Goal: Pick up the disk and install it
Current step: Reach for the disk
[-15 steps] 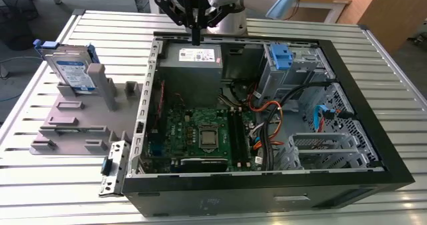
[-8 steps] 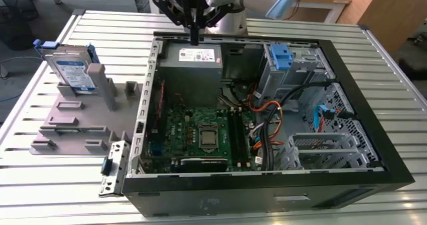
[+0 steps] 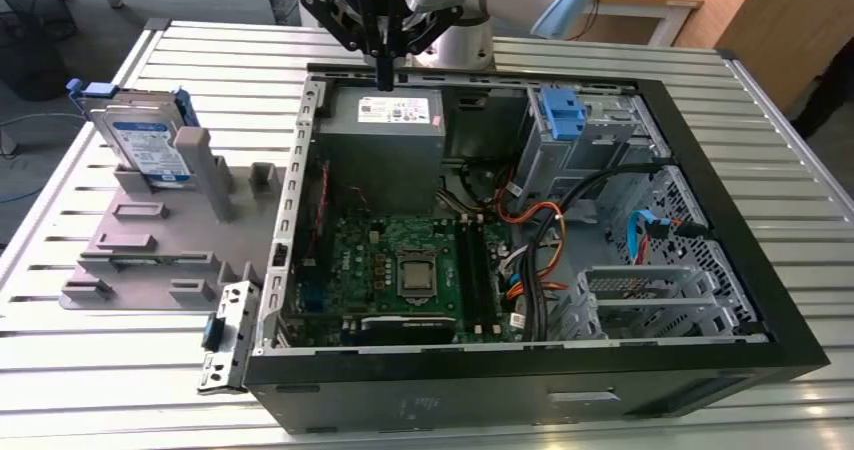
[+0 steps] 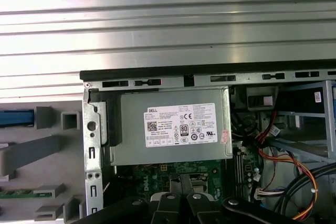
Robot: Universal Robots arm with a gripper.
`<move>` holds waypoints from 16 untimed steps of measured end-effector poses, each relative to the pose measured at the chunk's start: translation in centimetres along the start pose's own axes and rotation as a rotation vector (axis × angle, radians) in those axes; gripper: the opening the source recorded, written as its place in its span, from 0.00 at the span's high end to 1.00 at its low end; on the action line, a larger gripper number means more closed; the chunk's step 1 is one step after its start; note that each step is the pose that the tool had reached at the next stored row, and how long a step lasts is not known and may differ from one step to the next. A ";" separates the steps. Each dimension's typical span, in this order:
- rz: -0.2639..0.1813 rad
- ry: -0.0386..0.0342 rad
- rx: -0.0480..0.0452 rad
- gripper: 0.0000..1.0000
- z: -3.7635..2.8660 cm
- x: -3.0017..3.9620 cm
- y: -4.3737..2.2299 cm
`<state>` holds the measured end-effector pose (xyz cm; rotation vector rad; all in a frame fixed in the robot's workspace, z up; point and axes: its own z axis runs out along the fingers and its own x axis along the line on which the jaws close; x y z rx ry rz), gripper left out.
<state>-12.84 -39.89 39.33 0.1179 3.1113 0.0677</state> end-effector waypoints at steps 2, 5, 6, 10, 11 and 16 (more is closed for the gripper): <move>0.000 0.0000 0.0000 0.89 0.00 0.01 0.00; 0.000 -0.0001 0.0000 0.89 0.00 0.04 0.00; 0.000 -0.0001 0.0000 0.89 0.00 0.07 -0.01; 0.000 0.0000 0.0000 0.89 0.00 0.11 -0.01; 0.000 0.0000 0.0001 0.89 0.00 0.11 -0.01; 0.000 0.0000 0.0000 0.89 0.00 0.14 -0.01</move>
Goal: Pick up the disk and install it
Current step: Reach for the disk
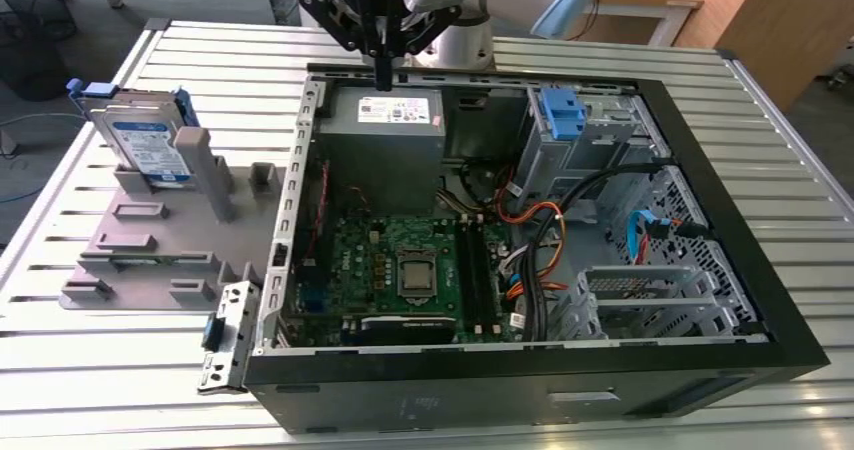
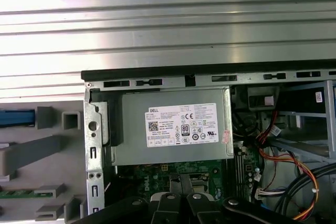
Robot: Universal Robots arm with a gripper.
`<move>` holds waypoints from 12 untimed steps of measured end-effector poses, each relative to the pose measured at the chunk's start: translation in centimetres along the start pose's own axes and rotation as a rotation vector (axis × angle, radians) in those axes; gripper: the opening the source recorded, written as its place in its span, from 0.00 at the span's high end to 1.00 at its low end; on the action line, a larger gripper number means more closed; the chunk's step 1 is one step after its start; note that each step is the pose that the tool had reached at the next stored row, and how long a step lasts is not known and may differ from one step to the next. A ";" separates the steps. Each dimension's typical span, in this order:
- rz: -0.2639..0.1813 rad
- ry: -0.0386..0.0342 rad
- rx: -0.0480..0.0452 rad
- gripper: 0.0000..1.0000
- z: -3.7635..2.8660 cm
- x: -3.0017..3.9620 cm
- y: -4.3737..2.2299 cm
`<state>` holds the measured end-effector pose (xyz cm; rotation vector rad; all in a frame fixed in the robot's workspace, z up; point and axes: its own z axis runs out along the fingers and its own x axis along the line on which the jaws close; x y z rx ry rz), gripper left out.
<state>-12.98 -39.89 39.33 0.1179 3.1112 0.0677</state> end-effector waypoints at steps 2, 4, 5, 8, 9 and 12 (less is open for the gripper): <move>0.000 -0.0001 -0.0001 0.89 0.01 0.11 -0.01; 0.000 0.0000 0.0000 0.89 0.00 0.28 -0.02; 0.000 0.0000 0.0000 0.89 0.00 0.39 -0.03; 0.000 0.0000 0.0000 0.89 0.00 0.73 -0.06; 0.000 0.0000 0.0000 0.89 0.00 0.84 -0.07; 0.000 0.0000 0.0000 0.89 -0.01 1.15 -0.09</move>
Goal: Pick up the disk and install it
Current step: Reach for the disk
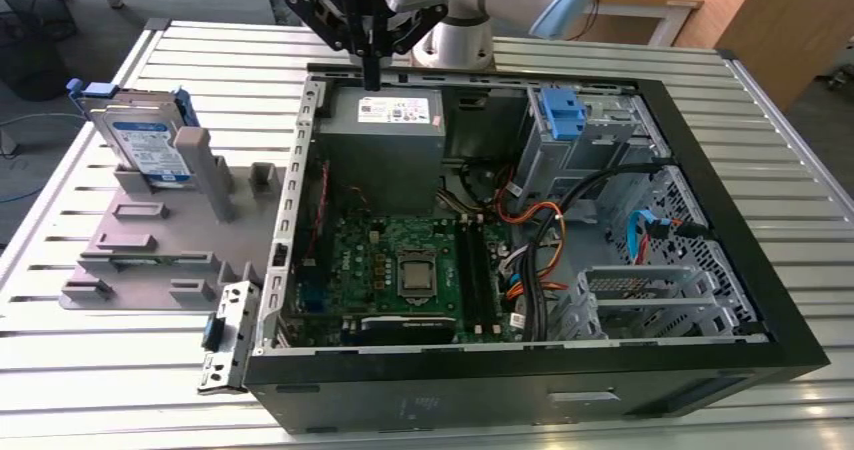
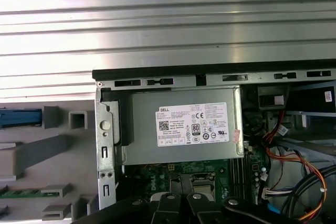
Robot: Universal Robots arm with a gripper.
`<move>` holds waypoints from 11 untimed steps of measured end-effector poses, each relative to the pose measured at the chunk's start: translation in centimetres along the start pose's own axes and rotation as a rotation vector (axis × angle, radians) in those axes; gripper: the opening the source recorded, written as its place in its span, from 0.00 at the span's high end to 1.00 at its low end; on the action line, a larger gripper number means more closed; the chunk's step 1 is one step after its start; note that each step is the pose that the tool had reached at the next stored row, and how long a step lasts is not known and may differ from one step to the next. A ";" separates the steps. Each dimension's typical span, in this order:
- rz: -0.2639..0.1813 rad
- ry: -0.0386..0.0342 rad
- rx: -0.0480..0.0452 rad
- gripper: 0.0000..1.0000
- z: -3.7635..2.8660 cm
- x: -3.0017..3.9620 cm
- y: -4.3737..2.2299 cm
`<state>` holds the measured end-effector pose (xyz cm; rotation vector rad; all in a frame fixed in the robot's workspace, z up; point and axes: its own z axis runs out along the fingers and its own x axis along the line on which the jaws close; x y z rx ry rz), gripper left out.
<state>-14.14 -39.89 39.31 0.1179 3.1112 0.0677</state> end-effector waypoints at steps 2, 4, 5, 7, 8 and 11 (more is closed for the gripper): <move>0.000 0.0001 0.0000 0.89 0.00 0.11 0.00; 0.000 0.0000 0.0000 0.89 0.00 0.11 -0.01; 0.000 0.0000 0.0000 0.89 0.00 0.12 -0.01; 0.000 0.0001 0.0000 0.89 0.00 0.13 -0.01; 0.000 0.0000 0.0001 0.89 -0.01 0.14 -0.01; 0.000 0.0000 0.0000 0.89 0.00 0.24 -0.02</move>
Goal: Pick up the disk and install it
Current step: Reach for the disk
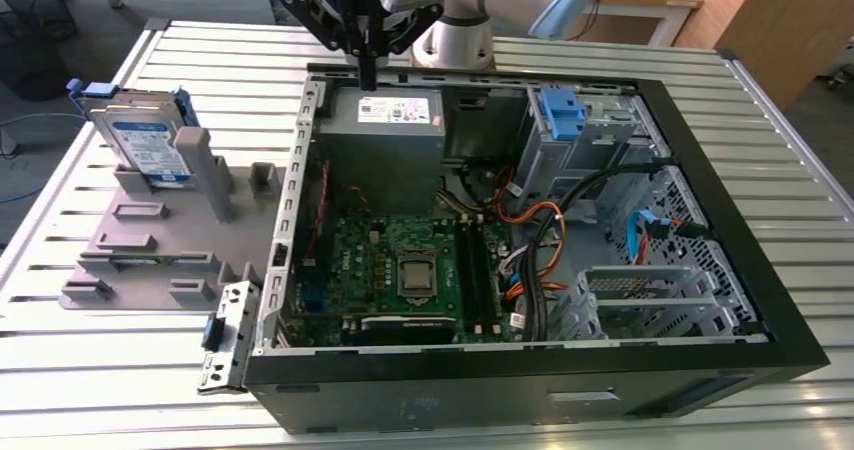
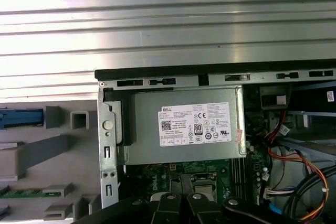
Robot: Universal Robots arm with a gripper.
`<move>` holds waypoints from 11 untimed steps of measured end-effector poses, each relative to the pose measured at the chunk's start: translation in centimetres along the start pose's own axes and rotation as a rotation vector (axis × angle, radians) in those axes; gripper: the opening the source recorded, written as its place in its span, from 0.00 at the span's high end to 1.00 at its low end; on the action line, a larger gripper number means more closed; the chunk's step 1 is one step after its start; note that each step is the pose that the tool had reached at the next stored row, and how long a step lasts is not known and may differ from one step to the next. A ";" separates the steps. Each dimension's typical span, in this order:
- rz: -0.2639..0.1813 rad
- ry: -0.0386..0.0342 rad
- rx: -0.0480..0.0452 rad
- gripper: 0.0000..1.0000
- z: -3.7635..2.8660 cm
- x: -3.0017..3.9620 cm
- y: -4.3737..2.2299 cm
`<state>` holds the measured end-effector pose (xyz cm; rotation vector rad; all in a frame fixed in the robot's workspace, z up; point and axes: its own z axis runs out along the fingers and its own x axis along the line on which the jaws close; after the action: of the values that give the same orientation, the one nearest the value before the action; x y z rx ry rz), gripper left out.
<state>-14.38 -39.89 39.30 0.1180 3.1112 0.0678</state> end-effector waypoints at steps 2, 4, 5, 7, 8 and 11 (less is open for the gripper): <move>0.000 0.0001 0.0001 0.89 0.00 0.13 -0.01; 0.000 0.0000 0.0001 0.89 0.00 0.31 -0.02; 0.000 0.0001 0.0001 0.89 0.00 0.40 -0.03; 0.000 0.0001 0.0001 0.89 0.00 0.60 -0.04; 0.000 0.0000 0.0001 0.89 0.00 0.71 -0.05; 0.000 0.0000 0.0000 0.89 0.01 1.18 -0.09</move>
<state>-15.56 -39.89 39.26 0.1180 3.1112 0.0677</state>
